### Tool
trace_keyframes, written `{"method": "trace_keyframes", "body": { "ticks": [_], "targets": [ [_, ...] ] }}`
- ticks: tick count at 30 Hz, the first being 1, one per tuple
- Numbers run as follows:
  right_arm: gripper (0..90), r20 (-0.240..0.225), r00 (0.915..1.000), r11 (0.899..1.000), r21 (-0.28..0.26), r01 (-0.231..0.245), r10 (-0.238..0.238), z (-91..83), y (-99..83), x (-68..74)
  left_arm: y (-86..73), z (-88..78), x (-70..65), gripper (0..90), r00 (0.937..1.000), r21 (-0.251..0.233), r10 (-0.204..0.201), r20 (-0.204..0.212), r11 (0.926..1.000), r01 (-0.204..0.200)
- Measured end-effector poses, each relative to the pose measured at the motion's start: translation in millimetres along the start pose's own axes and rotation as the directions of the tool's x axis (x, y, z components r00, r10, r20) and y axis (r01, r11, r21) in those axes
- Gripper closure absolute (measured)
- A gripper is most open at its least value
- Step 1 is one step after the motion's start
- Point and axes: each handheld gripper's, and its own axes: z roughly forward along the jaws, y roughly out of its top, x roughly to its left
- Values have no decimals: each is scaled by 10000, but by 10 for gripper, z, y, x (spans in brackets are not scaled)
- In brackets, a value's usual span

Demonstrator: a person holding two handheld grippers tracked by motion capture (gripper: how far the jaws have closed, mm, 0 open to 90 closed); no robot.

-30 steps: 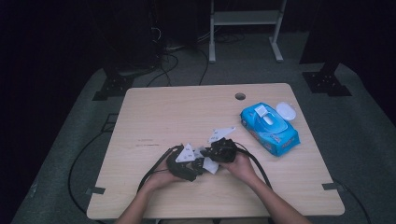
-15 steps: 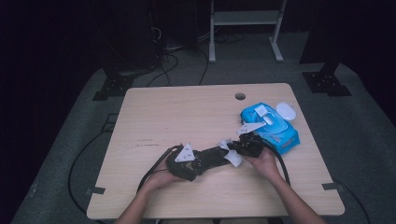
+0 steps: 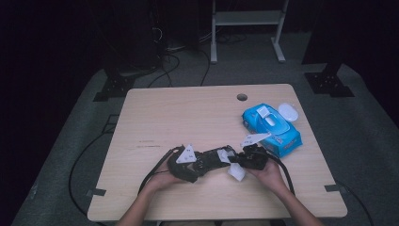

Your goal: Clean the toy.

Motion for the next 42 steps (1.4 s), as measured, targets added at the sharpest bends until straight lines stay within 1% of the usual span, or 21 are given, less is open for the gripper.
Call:
{"method": "trace_keyframes", "body": {
  "ticks": [2,4,7,10,14,17,18,19,21,22,23,24,26,31,32,34,35,36,39,40,42],
  "targets": [
    [844,-297,9995,10000,5,46,-46,70,61,38,1,1,-4,247,10000,28,4,-21,10000,-4],
    [844,-432,9989,9998,95,167,-163,123,99,79,-8,2,3,247,10000,64,8,-7,10000,-8],
    [844,-410,9988,9994,215,270,-261,130,100,81,-4,-16,22,244,9999,-70,-164,4,9998,164],
    [844,-528,9985,9998,155,160,-152,123,58,67,-8,-29,67,233,9974,-41,-649,297,9979,650],
    [844,-479,9977,9988,125,481,-475,124,49,83,-20,-26,132,187,9858,149,-1481,788,9890,1474],
    [845,-473,9974,9984,65,555,-551,125,43,86,-51,-28,194,161,9672,81,-2226,1224,9747,2233],
    [846,-503,9972,9984,95,559,-553,125,41,91,-63,-37,220,162,9580,19,-2526,1355,9670,2547],
    [846,-552,9969,9983,112,566,-559,127,36,100,-67,-50,238,162,9533,-94,-2676,1399,9624,2716],
    [846,-456,9961,9971,109,756,-750,125,32,113,-79,-88,291,161,9380,-362,-3109,1532,9468,3198],
    [846,-446,9962,9971,109,759,-754,125,33,115,-91,-99,319,162,9329,-391,-3242,1567,9418,3339],
    [846,-471,9960,9971,103,758,-753,125,32,110,-103,-101,347,162,9255,-429,-3440,1583,9341,3545],
    [847,-496,9959,9970,95,769,-763,125,30,107,-118,-98,374,162,9148,-437,-3684,1653,9240,3800],
    [847,-492,9958,9969,90,779,-774,125,30,108,-139,-77,422,162,8950,-219,-4088,1786,9077,4190],
    [847,-493,9952,9963,61,854,-850,125,27,110,-133,-26,456,174,8735,29,-4423,2033,8924,4512],
    [847,-489,9952,9963,48,855,-852,126,25,113,-132,-6,466,182,8652,126,-4506,2199,8882,4593],
    [847,-448,9952,9962,58,874,-871,123,23,119,-124,15,472,219,8522,229,-4666,2365,8796,4752],
    [847,-428,9952,9961,53,885,-882,123,23,122,-120,25,476,220,8480,251,-4717,2415,8766,4805],
    [847,-399,9948,9956,32,937,-935,124,20,124,-120,34,477,229,8395,325,-4809,2531,8714,4894],
    [847,-329,9944,9949,6,1004,-1004,123,15,135,-134,49,498,256,8007,605,-5236,2910,8453,5308],
    [847,-307,9944,9949,-5,1012,-1012,123,13,137,-135,45,500,306,8029,577,-5145,3010,8502,5233],
    [847,-271,9948,9952,-69,980,-981,122,3,142,-126,46,492,314,8011,627,-5172,3011,8491,5246]
  ]
}}
